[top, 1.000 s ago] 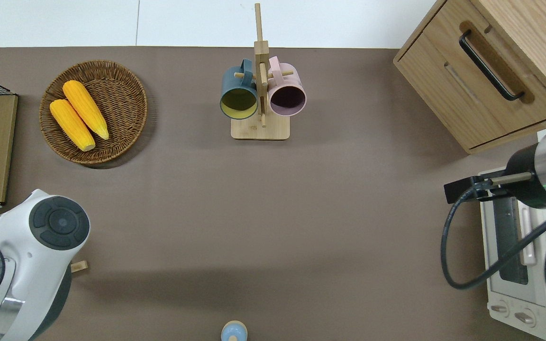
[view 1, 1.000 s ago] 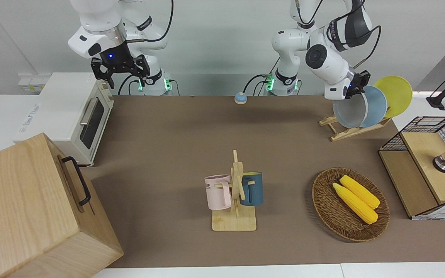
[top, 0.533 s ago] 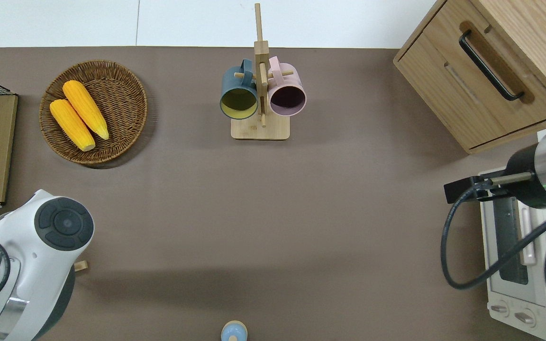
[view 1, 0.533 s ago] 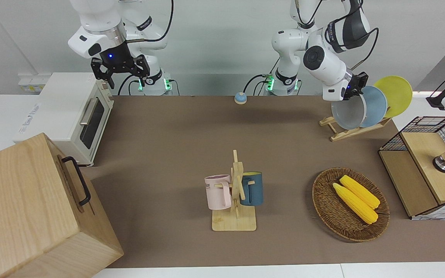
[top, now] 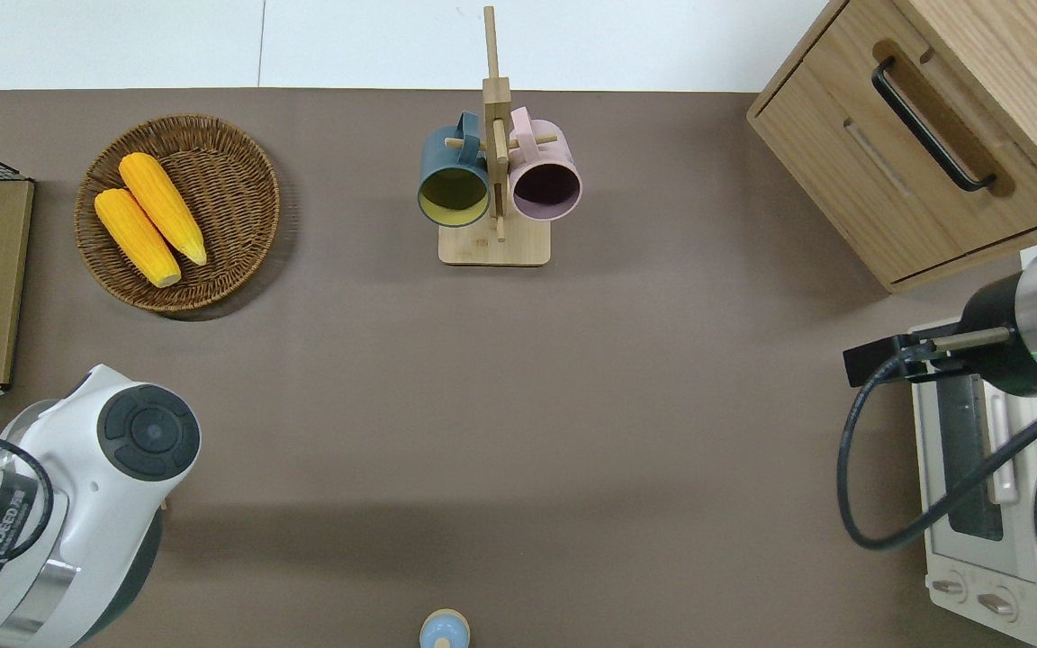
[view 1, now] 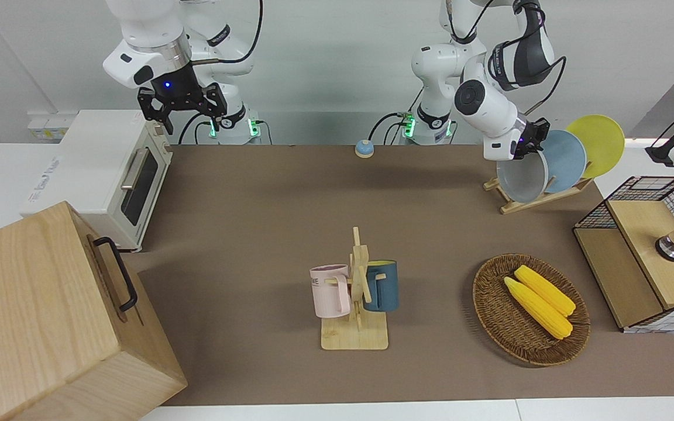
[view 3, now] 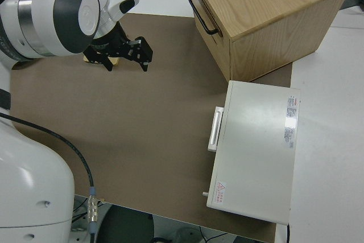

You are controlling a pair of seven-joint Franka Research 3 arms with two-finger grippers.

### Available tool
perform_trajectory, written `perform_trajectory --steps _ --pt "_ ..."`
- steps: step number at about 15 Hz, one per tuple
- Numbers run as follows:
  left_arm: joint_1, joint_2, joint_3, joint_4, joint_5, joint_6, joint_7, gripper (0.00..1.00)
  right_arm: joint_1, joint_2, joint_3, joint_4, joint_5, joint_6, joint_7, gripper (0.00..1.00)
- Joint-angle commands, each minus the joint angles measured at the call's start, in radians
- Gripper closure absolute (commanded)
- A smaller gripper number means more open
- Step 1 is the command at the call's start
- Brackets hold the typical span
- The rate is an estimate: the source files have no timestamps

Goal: Pick gray plate from table and place it on lower plate rack with left arm

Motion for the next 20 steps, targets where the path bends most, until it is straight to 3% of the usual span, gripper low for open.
perform_trajectory --steps 1,5,6,9,10,11,17,20 --pt "-0.016 -0.001 0.009 -0.038 0.024 0.033 -0.061 1.00 -0.010 -0.002 0.006 0.006 0.010 -0.013 0.000 0.011" --pt "-0.016 0.015 0.009 -0.040 0.024 0.030 -0.060 1.00 -0.010 -0.002 0.006 0.006 0.010 -0.013 -0.001 0.013" --pt "-0.016 0.016 0.009 -0.040 0.026 0.027 -0.060 0.92 -0.010 -0.002 0.006 0.006 0.010 -0.013 -0.001 0.011" --pt "-0.016 0.018 0.007 -0.040 0.027 0.027 -0.046 0.46 -0.010 -0.002 0.006 0.006 0.010 -0.013 -0.001 0.013" --pt "-0.016 0.025 0.009 -0.040 0.027 0.027 -0.044 0.20 -0.010 -0.002 0.006 0.006 0.010 -0.013 -0.001 0.011" --pt "-0.016 0.028 0.009 -0.040 0.027 0.026 -0.044 0.00 -0.010 -0.002 0.006 0.006 0.010 -0.013 -0.001 0.013" --pt "-0.013 0.039 0.010 -0.015 0.018 0.029 -0.041 0.00 -0.010 -0.002 0.006 0.006 0.010 -0.013 -0.001 0.011" --pt "-0.013 0.060 0.017 0.035 -0.045 0.033 -0.036 0.00 -0.010 -0.002 0.004 0.006 0.010 -0.013 -0.001 0.011"
